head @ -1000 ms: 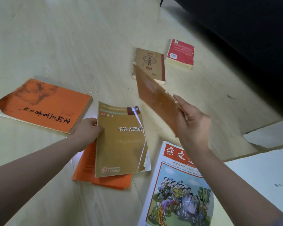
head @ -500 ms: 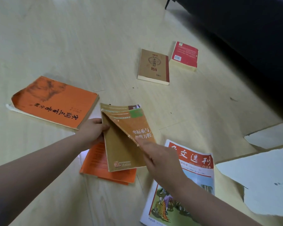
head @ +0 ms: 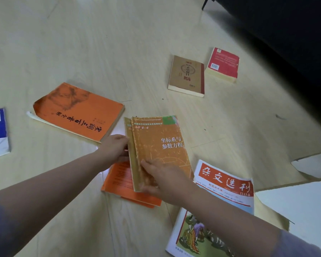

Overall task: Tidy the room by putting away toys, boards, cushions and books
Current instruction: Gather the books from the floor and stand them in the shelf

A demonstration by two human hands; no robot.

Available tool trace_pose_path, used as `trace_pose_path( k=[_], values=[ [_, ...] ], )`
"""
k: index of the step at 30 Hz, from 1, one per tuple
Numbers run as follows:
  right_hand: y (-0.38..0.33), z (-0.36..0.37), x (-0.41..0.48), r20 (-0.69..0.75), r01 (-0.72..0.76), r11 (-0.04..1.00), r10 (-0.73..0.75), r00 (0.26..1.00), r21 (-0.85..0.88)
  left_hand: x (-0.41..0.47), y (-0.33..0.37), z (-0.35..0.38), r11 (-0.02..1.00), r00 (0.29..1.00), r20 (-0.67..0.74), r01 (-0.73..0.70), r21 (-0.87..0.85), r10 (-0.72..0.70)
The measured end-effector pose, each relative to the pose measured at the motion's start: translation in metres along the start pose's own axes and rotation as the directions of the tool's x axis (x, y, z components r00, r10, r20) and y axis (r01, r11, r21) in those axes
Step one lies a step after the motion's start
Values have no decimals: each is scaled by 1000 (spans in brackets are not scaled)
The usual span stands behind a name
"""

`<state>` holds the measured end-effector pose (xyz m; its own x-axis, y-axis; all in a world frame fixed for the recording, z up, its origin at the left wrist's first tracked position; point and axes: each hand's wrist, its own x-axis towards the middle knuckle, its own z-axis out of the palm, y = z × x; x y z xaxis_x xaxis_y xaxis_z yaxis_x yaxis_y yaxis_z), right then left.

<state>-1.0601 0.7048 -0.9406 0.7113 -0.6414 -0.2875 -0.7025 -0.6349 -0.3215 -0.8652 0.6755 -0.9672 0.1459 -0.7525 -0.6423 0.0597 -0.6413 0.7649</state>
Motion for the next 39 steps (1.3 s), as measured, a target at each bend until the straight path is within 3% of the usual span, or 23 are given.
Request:
trace_pose_path(
  k=[4,7,11,16,23,27,30,36,39],
  values=[
    [8,-6,-3,-52,82,997,-82,995,-11,-16,-4,-7,935,975,-123,-136,326,185],
    [-4,-18,8,-136,80,996,-74,988,41,-32,-6,-23,937,967,-143,-160,309,212],
    [-33,-28,31,-132,116,992,-109,985,48,-59,-14,-58,933,950,-197,-174,317,244],
    [-78,-25,68,-63,158,986,-154,986,57,-95,-40,-130,915,914,-328,-98,391,237],
    [-120,-24,106,28,207,978,-208,978,22,-110,-65,-203,777,814,-451,-2,629,367],
    [-130,-20,131,31,187,982,-187,982,23,-90,-65,-240,670,759,-520,151,726,392],
    [-139,-13,145,43,169,985,-171,984,39,-69,-63,-257,635,762,-530,207,744,372],
    [-156,5,152,33,135,985,-140,990,106,-42,-84,-286,359,834,-466,356,863,294],
    [-155,12,149,43,103,987,-109,993,123,-34,-99,-278,293,878,-388,306,906,280]
  ],
)
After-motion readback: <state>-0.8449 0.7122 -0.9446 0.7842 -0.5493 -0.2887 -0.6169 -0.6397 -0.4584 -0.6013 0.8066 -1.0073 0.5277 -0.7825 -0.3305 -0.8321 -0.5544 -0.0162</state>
